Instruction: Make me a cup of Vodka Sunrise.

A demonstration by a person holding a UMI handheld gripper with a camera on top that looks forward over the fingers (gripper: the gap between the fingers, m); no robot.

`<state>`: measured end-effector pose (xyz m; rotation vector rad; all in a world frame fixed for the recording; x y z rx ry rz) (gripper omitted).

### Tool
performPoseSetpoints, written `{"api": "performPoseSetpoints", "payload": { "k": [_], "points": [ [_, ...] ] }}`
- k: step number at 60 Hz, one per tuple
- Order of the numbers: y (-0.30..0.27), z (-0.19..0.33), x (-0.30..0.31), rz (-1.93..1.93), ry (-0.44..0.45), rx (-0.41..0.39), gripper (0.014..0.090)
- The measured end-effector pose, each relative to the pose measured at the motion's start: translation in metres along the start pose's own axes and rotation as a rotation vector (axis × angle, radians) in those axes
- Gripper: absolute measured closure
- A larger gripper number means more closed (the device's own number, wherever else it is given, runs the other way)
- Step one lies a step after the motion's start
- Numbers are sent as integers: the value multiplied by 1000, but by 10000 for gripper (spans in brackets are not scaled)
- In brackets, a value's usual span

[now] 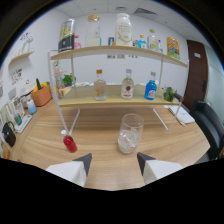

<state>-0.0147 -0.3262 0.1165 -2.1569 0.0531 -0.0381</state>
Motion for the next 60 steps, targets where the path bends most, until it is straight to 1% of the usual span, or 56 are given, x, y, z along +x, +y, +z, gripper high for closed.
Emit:
{"api": "performPoseSetpoints", "payload": {
  "k": [4,11,23,27,36,45,50,60],
  "points": [
    [1,-1,17,4,11,-5,203],
    [-18,-11,45,13,14,23,188],
    [-88,-47,100,25,11,128,188],
    [-115,-57,121,26,23,160,187],
    [-187,-68,165,50,40,265,183],
    [-248,-56,201,75,34,356,195],
    [-277,-40,212,75,25,390,195],
    [-316,3,221,68,-23,416,198]
  ]
}}
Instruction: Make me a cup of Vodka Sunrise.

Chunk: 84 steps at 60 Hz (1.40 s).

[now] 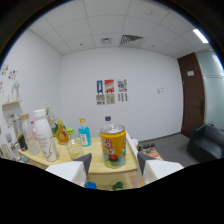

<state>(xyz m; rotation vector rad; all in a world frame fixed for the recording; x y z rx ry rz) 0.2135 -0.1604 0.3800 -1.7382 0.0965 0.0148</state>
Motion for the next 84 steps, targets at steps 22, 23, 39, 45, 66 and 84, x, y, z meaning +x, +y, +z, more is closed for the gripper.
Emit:
{"api": "performPoseSetpoints", "payload": {
  "k": [22,23,39,45,66,84],
  "points": [
    [-16,60,-4,-61,-56,38,510],
    [-17,60,-4,-59,-56,37,510],
    [-17,49,-4,-62,-44,41,532],
    [-27,30,-3,-44,-40,58,537],
    [49,-53,-29,65,-22,-31,538],
    [181,-47,-76,27,-19,-170,537]
  ]
}}
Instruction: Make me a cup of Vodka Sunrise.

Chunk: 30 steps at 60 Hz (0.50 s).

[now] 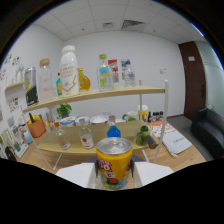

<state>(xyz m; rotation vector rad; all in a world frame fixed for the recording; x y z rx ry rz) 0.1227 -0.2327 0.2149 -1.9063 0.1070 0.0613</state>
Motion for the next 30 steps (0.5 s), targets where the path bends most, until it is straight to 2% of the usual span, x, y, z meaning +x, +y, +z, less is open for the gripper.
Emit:
{"api": "performPoseSetpoints", "payload": {
  "k": [10,22,30],
  "points": [
    [19,17,-6,-243,58,-21,539],
    [7,25,-7,-706,157,-1,539],
    [1,31,-14,-1031,181,4,537]
  ]
}}
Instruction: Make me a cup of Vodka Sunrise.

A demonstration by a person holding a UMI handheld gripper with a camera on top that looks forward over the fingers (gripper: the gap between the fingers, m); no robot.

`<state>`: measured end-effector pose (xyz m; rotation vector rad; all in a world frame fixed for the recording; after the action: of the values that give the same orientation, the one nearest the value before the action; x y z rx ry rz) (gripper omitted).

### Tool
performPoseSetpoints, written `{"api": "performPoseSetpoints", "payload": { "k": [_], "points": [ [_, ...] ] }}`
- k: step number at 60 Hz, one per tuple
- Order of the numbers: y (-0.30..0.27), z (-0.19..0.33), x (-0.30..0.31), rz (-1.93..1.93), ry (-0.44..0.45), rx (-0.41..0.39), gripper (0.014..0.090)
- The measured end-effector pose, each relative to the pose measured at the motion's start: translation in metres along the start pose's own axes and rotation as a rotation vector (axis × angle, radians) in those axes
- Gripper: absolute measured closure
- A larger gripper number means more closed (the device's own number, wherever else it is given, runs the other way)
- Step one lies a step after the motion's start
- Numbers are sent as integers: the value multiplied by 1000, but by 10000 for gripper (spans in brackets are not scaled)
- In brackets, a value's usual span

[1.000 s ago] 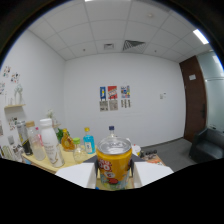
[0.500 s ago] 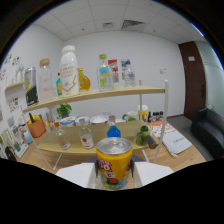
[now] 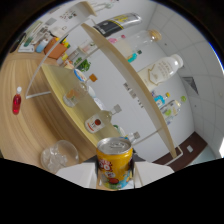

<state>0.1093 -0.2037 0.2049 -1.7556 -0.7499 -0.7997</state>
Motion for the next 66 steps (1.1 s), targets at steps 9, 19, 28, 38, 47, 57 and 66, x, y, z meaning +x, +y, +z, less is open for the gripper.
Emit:
{"api": "performPoseSetpoints", "payload": {
  "k": [9,19,28,38,47,57,66],
  "points": [
    [-9,4,0,-364,49,28,541],
    [-7,7,-10,-754,87,35,540],
    [-5,10,-21,-970,86,42,539],
    [-5,12,-25,-999,73,36,540],
    [-15,5,-16,-855,77,62,542],
    [-46,-16,9,-419,40,140,534],
    [-57,-33,50,102,19,209,533]
  ]
}}
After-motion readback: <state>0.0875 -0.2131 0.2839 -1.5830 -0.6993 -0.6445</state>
